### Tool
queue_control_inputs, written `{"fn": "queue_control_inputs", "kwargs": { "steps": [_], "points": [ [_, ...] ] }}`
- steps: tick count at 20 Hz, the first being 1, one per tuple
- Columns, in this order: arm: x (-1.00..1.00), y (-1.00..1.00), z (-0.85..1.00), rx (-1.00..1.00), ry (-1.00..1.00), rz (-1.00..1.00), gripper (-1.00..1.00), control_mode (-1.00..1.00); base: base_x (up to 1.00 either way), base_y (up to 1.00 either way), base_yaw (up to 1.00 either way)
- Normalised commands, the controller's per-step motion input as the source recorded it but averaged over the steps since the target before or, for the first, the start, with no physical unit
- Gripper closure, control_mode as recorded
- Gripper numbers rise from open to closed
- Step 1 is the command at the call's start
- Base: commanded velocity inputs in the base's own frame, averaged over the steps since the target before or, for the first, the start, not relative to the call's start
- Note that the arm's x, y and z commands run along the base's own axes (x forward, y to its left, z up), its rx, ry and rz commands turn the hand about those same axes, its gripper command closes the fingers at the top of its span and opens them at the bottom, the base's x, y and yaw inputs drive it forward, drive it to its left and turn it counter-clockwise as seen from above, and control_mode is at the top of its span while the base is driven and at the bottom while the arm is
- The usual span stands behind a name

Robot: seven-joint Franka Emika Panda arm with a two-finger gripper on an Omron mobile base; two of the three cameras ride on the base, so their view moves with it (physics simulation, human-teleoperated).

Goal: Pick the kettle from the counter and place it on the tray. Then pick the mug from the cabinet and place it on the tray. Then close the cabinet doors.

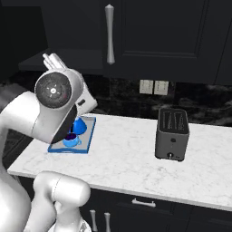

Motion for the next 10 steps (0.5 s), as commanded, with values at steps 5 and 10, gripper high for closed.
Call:
{"fn": "queue_control_inputs", "kwargs": {
  "steps": [5,10],
  "points": [
    [-0.99,1.0,-0.08,-0.31,0.04,0.25,1.0,-1.0,0.0,0.0,0.0],
    [-0.63,1.0,-0.16,-0.2,0.01,0.08,1.0,-1.0,0.0,0.0,0.0]
  ]
}}
